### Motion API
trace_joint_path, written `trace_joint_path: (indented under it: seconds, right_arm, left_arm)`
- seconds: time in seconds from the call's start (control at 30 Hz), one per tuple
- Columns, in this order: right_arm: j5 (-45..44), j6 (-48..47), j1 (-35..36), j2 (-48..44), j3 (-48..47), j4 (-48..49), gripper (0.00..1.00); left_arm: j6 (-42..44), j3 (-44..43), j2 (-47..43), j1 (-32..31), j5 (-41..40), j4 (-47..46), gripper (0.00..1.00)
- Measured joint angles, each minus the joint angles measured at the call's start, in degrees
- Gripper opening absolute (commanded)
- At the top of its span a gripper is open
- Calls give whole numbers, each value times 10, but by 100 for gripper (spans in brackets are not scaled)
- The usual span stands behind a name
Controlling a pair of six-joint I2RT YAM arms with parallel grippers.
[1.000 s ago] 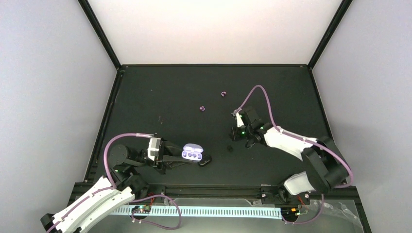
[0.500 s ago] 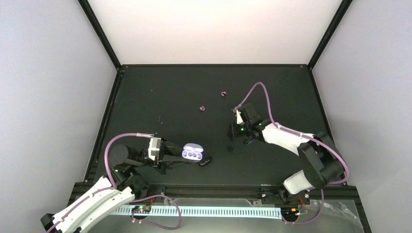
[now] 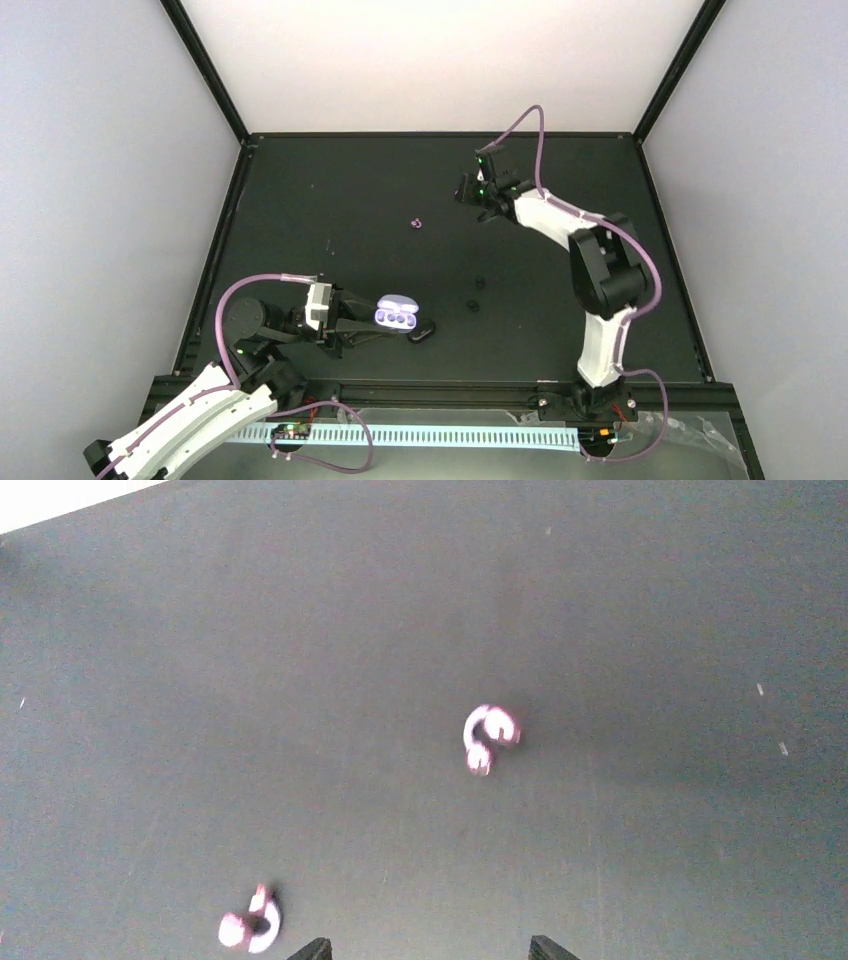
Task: Insert the wireless bluetooth earbuds into the charging case
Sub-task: Place the earbud at the center of the board, then move the earbud to the center of the board.
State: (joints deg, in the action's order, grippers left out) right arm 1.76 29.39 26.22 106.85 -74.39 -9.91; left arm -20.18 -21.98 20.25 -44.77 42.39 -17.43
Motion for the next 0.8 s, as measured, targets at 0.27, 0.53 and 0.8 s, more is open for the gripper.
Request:
trace_joint_path:
  seconds: [0.27, 0.53, 0.8]
  right_arm:
    - [-8, 45, -42, 170, -187, -47, 51]
    - [-17, 49, -45, 256, -325, -112, 50]
    - [-16, 52, -45, 309, -397, -166, 43]
  left_arm:
    - [2, 0, 0, 0, -9, 2, 2]
    - [8, 0, 0, 0, -19, 5, 2]
    - [12, 0, 1, 0, -22, 11, 2]
